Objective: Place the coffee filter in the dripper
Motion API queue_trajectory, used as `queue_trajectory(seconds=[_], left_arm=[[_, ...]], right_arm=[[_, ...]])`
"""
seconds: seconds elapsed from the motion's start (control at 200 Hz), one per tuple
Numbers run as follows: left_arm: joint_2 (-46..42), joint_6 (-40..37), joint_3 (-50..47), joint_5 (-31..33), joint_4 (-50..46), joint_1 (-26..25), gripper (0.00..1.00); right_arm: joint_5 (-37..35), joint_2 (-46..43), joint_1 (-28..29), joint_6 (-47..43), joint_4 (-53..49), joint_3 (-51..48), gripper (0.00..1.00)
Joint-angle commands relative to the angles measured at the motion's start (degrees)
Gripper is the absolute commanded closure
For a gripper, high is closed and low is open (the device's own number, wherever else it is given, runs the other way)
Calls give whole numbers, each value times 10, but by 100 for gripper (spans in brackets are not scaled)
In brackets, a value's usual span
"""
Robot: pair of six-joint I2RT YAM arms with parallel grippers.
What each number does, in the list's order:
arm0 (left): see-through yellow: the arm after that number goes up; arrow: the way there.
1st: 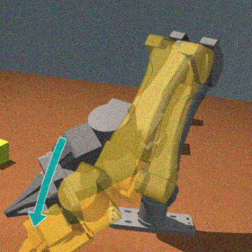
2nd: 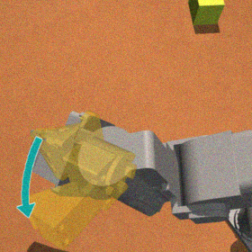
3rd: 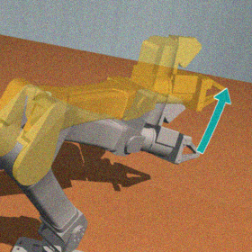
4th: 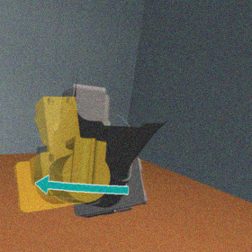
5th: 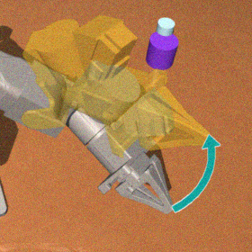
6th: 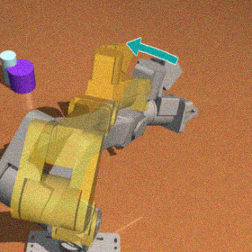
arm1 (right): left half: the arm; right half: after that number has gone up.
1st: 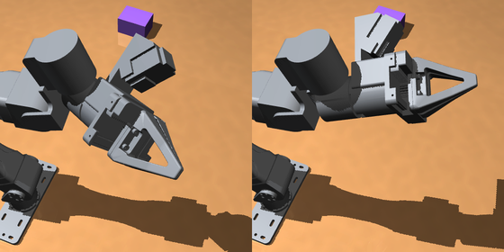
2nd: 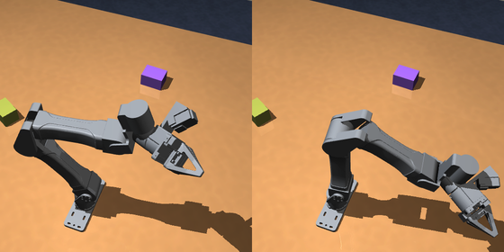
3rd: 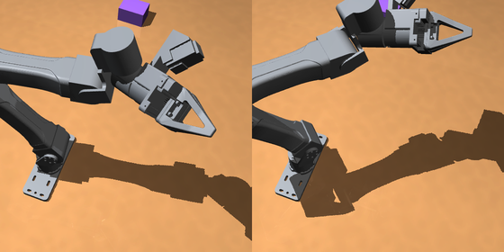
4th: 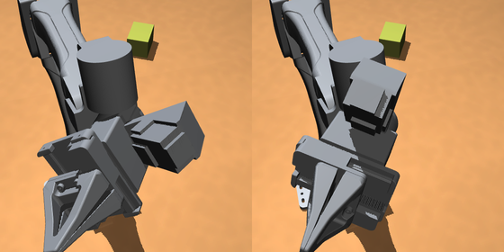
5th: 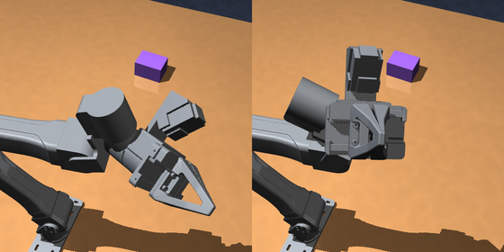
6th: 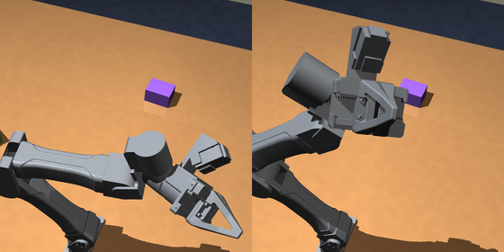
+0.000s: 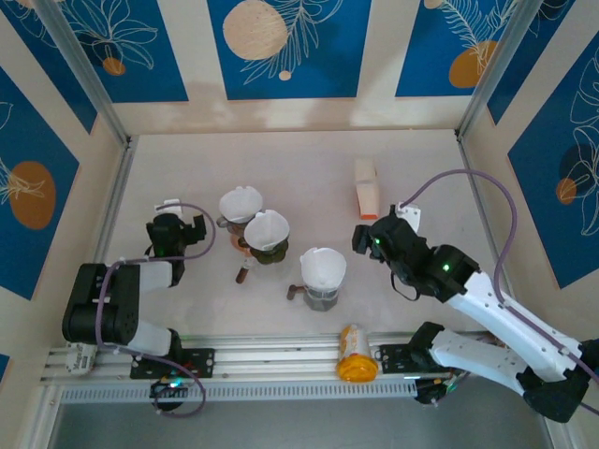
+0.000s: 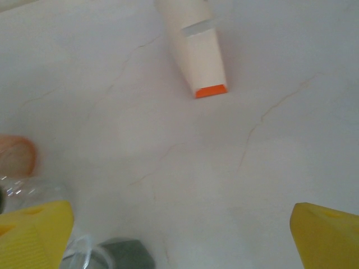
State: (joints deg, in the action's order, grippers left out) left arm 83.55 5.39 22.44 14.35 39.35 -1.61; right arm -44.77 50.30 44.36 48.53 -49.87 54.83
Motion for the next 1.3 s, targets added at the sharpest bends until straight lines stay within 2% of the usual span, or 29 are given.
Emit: queue_trajectory(seconds=[0.0,0.055,0.125,0.17,0.2,0.225,0.24,0.31,0.405,0.475,0.695,0.88,1.06,1.155,1.295], left_arm=[[-5,-12,-7,-22,71,4,0],[-2,-16,-22,-34,102,5,0],[9,-29,-4,-48,78,2,0],[26,-49,-2,-81,88,-6,0],[52,-54,-27,-91,168,-7,0],[74,-46,-56,-67,261,-7,0],[77,-43,-65,-54,279,-7,0],[45,-39,-42,-46,174,-9,0],[56,-45,-36,-53,185,-11,0],[61,-51,-31,-35,185,-18,0],[62,-54,-21,-19,165,-25,0],[63,-54,-21,-17,166,-26,0],[63,-54,-22,-17,166,-28,0],[62,-55,-23,-15,168,-28,0],[63,-56,-21,-14,167,-30,0]], right_arm=[[7,3,-46,5,14,-3,1],[14,1,-68,1,29,-10,1],[18,-4,-90,-6,46,-15,1],[23,-8,-102,-22,61,-18,1],[23,-11,-108,-28,63,-18,1],[22,-13,-113,-34,67,-18,1],[21,-15,-116,-38,67,-17,1],[21,-22,-129,-59,72,-17,1],[32,-34,-148,-95,85,-22,1],[51,-41,-166,-120,104,-35,1],[87,-81,-191,-172,209,-122,1],[66,-75,-211,-233,295,-159,1],[116,-50,-284,-341,428,-207,1],[157,-39,-327,-361,486,-230,1],[177,-17,-372,-422,597,-280,1]])
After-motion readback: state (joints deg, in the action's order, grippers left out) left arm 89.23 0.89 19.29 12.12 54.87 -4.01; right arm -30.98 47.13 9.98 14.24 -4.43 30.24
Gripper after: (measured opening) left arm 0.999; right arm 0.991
